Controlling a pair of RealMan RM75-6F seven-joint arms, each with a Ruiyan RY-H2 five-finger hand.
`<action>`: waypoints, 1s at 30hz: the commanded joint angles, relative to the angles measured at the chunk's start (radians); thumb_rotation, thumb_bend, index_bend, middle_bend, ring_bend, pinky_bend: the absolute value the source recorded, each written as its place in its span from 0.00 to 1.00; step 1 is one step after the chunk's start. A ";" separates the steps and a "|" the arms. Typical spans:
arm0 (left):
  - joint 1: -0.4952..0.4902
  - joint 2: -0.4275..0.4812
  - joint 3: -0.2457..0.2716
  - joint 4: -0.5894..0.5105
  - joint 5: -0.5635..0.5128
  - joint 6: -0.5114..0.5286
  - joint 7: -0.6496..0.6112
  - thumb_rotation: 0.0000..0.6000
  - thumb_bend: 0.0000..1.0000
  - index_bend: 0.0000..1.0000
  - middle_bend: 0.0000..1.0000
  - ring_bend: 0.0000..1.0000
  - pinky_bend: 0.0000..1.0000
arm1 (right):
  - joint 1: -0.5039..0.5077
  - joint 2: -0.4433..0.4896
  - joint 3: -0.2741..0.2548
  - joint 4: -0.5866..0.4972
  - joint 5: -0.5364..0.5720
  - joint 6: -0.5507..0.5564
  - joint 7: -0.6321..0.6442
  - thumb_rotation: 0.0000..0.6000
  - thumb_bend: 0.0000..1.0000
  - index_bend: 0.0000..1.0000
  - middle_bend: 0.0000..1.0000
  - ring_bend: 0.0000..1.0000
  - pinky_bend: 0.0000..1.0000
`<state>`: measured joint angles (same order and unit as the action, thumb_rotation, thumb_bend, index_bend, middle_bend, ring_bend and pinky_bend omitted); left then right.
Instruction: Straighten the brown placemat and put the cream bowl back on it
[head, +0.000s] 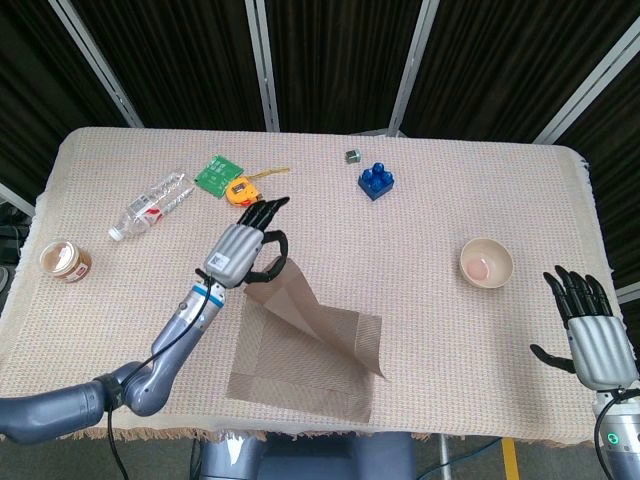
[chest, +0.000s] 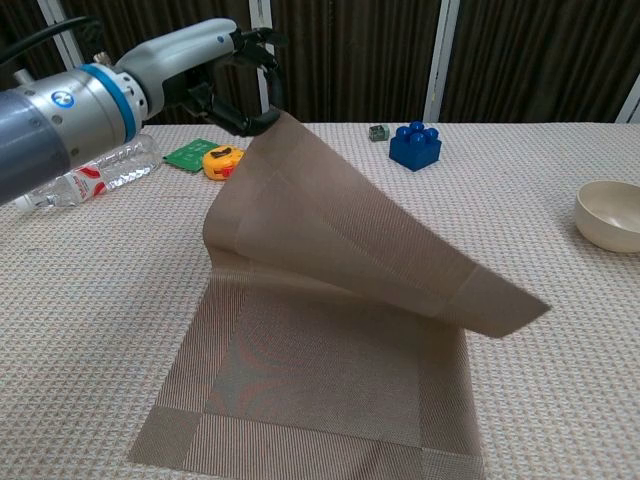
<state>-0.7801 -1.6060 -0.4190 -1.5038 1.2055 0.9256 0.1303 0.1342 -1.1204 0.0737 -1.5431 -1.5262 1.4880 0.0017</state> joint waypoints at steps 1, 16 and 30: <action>-0.063 -0.012 -0.070 0.074 -0.133 -0.044 0.060 1.00 0.55 0.69 0.00 0.00 0.00 | -0.002 0.002 0.002 0.004 0.007 -0.003 0.004 1.00 0.00 0.00 0.00 0.00 0.00; -0.044 -0.010 -0.024 0.326 -0.244 -0.073 -0.015 1.00 0.29 0.15 0.00 0.00 0.00 | -0.008 -0.003 -0.003 0.016 0.012 -0.011 -0.001 1.00 0.00 0.00 0.00 0.00 0.00; 0.158 0.217 0.081 0.087 -0.159 0.130 -0.019 1.00 0.06 0.00 0.00 0.00 0.00 | 0.052 -0.003 -0.074 -0.013 -0.111 -0.114 -0.044 1.00 0.00 0.03 0.00 0.00 0.00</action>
<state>-0.6892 -1.4604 -0.3696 -1.3324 1.0128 0.9819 0.1044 0.1637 -1.1296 0.0221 -1.5478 -1.6031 1.4068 -0.0333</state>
